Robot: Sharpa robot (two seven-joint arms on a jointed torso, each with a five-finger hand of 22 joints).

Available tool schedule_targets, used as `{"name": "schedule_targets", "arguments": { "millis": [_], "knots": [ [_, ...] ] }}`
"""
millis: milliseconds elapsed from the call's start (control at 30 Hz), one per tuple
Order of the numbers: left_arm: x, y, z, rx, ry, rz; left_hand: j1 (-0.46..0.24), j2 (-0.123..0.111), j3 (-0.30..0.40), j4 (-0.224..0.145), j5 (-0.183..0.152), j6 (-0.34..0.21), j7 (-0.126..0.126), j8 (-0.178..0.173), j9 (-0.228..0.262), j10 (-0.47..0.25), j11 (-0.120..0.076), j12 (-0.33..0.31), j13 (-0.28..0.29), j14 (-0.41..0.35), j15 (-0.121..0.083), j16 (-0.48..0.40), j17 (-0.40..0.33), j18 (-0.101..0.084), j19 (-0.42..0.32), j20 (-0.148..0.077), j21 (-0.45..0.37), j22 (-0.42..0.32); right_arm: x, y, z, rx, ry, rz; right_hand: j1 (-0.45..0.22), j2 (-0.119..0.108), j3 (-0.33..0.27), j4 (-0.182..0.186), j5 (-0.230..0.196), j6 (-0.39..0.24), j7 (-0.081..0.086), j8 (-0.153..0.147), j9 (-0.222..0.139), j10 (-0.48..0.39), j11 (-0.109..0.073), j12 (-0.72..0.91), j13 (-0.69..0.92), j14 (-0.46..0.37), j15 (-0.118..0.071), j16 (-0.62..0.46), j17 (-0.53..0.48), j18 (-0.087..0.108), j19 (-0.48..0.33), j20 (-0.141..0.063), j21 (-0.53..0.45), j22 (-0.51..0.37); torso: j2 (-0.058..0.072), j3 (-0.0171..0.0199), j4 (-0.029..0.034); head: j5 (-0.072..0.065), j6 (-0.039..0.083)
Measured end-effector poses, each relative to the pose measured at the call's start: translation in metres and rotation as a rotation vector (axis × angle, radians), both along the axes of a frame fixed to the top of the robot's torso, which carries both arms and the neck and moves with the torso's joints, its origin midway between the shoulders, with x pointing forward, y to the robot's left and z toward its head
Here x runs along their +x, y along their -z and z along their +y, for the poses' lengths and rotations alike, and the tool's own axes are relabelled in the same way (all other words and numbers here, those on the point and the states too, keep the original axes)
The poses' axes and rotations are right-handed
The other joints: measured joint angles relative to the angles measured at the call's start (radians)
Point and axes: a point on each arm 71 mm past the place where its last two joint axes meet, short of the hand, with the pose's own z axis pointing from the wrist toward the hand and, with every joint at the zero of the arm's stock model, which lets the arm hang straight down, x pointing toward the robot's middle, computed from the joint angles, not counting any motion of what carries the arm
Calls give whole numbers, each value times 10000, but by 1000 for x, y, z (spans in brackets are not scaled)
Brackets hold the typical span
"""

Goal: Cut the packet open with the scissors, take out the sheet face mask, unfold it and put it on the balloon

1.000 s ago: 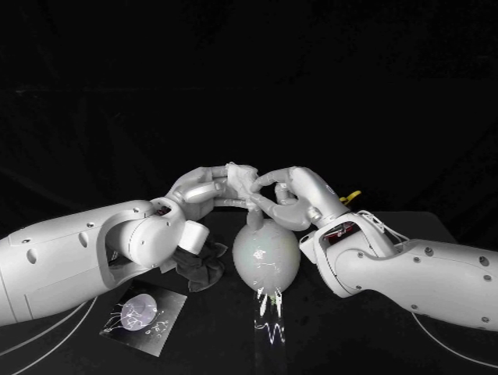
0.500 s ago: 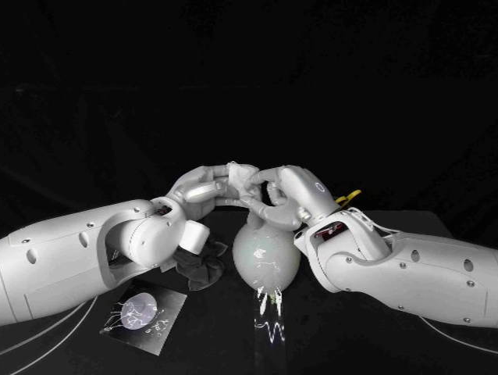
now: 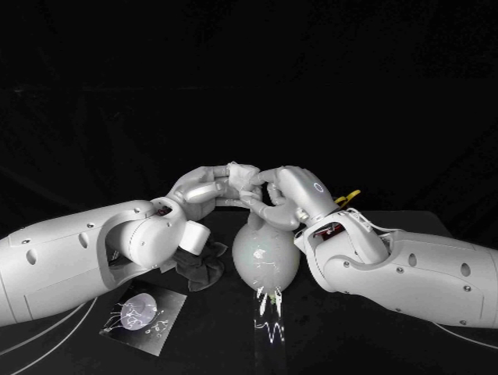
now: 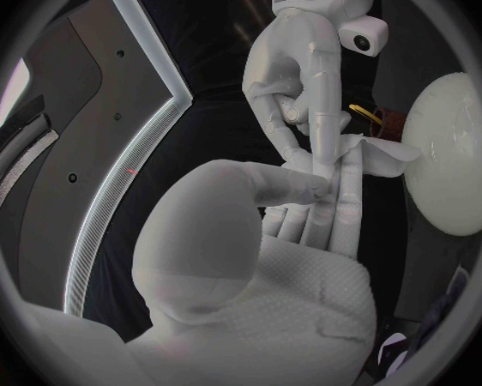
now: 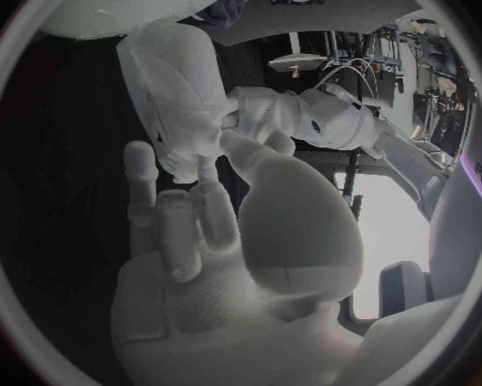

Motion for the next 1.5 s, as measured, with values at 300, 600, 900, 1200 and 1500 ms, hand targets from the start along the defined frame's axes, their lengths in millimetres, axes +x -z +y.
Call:
{"name": "schedule_targets", "arguments": {
  "millis": [300,600,900,1200,1500],
  "knots": [
    [-1,0,-1,13,40,-11,-26,-26,0,0,0,0,0,0,0,0,0,0,1,36,-40,-21,7,0,1,1,1,-9,-1,0,1,-4,81,-101,581,477,343,51,0,583,-379,295,26,-14,-348,892,5,18,-243,323,0,-6,899,-144,753,563,-1,0,-3,-14,14],
    [-1,0,-1,42,55,-38,-46,-46,0,0,0,-37,-36,-1,0,1,0,0,1,84,-90,-58,6,4,1,1,1,-8,-4,-1,3,57,11,-161,911,516,710,-209,-27,821,-572,550,94,-15,-520,1601,9,-15,-455,438,-4,-9,1497,-106,1314,1002,-3,0,1,-20,25],
    [-1,0,-1,82,63,-81,-34,-34,-1,-1,-1,-36,-36,-1,-1,1,0,0,1,72,-110,-32,12,8,2,1,1,-7,-5,-1,2,132,-8,-220,1085,598,1014,-292,-2,908,-554,663,217,-15,-519,1737,5,-15,-454,437,-9,-161,1784,-102,1590,1229,-3,0,1,-27,6],
    [-1,0,0,178,58,-172,-22,-22,-1,-1,52,-36,-36,-1,-1,1,-1,0,1,72,-112,-31,55,11,2,2,2,-6,-6,-1,-2,402,-21,-38,1127,609,1166,-277,-4,907,-554,740,227,-15,-518,1782,0,-16,-453,430,-5,-164,1836,-124,1665,1309,-3,1,-4,-28,5],
    [0,0,0,359,43,-331,-21,-21,-2,-1,152,-36,-36,-1,-1,1,0,0,2,112,-74,22,106,11,3,2,3,-3,-8,0,-4,943,-68,604,1087,648,1206,-238,-8,891,-541,738,234,-16,-518,1781,6,-17,-452,403,0,-166,1835,-123,1664,1271,-3,4,-4,-36,28]
  ]
}}
